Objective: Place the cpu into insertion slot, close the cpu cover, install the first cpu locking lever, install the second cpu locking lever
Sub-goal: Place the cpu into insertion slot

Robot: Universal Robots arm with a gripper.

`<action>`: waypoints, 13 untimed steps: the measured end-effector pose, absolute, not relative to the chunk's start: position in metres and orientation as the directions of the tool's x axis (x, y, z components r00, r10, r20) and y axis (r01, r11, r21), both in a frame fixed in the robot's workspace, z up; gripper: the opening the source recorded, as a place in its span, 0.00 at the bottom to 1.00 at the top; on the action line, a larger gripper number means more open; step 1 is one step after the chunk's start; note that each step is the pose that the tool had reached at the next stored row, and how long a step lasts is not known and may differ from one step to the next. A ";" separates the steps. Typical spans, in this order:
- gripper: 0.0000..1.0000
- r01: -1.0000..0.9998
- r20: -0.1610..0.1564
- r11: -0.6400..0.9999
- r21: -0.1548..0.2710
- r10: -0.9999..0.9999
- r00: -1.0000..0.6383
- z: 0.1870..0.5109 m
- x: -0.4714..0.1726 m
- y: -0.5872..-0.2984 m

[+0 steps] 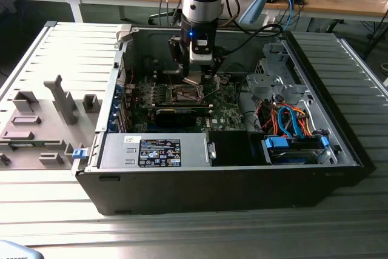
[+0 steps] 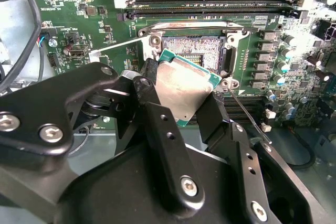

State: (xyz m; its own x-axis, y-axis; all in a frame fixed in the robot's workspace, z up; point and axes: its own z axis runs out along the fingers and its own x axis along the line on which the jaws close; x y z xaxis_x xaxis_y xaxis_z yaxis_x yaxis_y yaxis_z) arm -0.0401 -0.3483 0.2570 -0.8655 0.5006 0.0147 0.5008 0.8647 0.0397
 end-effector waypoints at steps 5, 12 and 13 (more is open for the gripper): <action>0.55 0.504 0.015 0.863 0.040 0.504 -0.863 0.257 -0.040 -0.348; 0.55 0.509 0.015 0.860 0.039 0.509 -0.861 0.257 -0.040 -0.348; 0.55 0.510 0.015 0.860 0.039 0.509 -0.860 0.257 -0.040 -0.348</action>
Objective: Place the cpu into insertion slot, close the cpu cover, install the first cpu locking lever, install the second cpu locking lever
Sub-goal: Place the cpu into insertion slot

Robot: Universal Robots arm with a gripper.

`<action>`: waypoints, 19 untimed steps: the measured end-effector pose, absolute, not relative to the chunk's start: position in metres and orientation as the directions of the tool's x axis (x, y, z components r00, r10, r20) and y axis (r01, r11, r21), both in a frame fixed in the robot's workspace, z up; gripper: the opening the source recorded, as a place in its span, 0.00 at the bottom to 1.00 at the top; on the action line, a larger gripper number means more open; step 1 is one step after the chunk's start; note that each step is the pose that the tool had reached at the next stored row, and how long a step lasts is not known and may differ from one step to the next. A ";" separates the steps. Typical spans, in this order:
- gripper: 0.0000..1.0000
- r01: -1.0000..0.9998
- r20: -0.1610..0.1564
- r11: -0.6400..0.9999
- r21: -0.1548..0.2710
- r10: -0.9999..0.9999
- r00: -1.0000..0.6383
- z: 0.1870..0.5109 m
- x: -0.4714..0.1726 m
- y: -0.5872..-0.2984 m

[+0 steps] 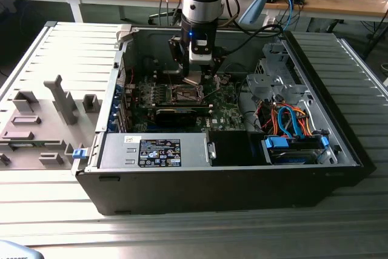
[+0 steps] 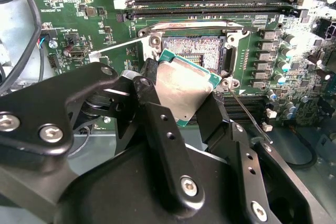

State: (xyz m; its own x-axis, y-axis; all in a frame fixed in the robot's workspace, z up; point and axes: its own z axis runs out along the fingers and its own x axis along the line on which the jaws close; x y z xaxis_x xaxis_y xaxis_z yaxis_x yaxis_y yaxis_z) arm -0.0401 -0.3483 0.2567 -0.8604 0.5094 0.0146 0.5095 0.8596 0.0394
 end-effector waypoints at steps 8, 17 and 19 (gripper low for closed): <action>0.55 0.514 0.014 0.857 0.039 0.514 -0.858 0.257 -0.040 -0.348; 0.55 0.519 0.014 0.854 0.039 0.519 -0.855 0.256 -0.040 -0.348; 0.55 0.520 0.014 0.854 0.039 0.519 -0.854 0.256 -0.040 -0.348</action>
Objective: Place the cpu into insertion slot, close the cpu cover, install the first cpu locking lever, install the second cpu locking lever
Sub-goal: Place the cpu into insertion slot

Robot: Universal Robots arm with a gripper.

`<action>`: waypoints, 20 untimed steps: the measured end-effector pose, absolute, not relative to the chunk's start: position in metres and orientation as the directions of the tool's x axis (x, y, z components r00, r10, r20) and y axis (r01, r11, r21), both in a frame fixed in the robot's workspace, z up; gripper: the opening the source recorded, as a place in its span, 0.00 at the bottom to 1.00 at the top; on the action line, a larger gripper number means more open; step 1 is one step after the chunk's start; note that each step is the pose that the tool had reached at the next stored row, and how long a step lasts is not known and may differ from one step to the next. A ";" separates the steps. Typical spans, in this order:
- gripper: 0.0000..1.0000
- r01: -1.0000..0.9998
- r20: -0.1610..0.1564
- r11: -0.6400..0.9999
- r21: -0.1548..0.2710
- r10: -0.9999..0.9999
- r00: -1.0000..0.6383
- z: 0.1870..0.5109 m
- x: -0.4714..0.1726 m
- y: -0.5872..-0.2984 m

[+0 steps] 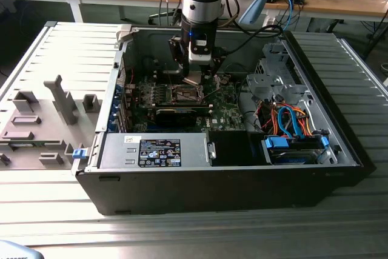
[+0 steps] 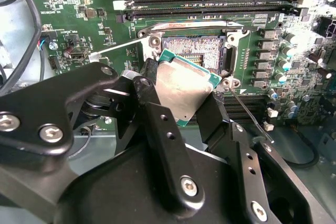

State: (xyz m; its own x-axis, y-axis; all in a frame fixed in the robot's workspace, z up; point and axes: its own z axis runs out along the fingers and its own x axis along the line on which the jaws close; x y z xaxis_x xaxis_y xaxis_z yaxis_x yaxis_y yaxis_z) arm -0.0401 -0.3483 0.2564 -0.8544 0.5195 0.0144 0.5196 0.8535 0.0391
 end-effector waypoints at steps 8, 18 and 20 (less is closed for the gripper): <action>0.55 0.525 0.014 0.850 0.039 0.525 -0.851 0.256 -0.040 -0.348; 0.55 0.533 0.014 0.845 0.039 0.533 -0.846 0.256 -0.040 -0.348; 0.55 0.535 0.014 0.844 0.039 0.535 -0.845 0.256 -0.040 -0.348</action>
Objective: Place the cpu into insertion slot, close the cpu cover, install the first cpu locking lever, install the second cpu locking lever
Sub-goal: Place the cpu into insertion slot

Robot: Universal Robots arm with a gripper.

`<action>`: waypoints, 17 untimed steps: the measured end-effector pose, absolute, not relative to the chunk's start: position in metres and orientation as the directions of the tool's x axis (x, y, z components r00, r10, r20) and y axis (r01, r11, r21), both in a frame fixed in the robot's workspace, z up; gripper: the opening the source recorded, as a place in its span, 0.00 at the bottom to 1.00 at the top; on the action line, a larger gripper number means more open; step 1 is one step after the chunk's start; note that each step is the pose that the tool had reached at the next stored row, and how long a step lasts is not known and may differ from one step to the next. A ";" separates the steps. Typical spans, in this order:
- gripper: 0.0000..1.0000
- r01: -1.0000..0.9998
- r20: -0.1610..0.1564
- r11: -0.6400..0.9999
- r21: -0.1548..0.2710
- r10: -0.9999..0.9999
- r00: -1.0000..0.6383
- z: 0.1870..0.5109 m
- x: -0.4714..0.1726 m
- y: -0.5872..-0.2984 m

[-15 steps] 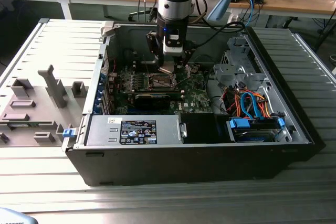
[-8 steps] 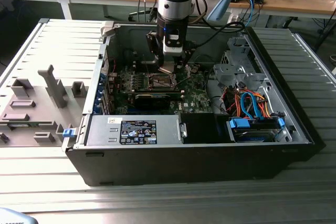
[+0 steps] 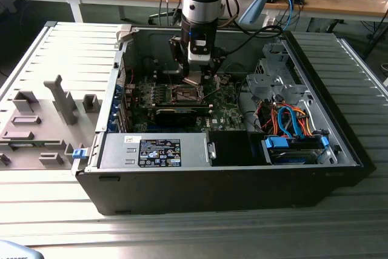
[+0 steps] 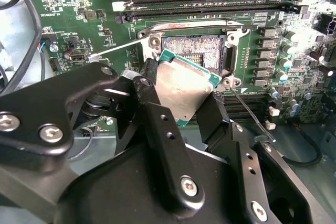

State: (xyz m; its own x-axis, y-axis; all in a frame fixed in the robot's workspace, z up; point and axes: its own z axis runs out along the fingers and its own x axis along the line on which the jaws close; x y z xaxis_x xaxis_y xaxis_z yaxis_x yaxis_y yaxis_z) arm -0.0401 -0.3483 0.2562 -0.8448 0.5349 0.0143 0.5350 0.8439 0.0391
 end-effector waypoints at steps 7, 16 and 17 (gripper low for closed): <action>0.55 0.537 0.006 0.843 0.026 0.537 -0.844 0.256 -0.040 -0.348; 0.55 0.538 -0.037 0.842 -0.042 0.537 -0.843 0.256 -0.046 -0.348; 0.55 0.538 -0.037 0.842 -0.042 0.537 -0.843 0.256 -0.047 -0.348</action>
State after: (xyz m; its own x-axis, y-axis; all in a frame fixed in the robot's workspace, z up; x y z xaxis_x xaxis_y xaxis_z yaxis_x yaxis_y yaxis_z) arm -0.0470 -0.3482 0.2561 -0.8428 0.5370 -0.0372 0.5382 0.8418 -0.0420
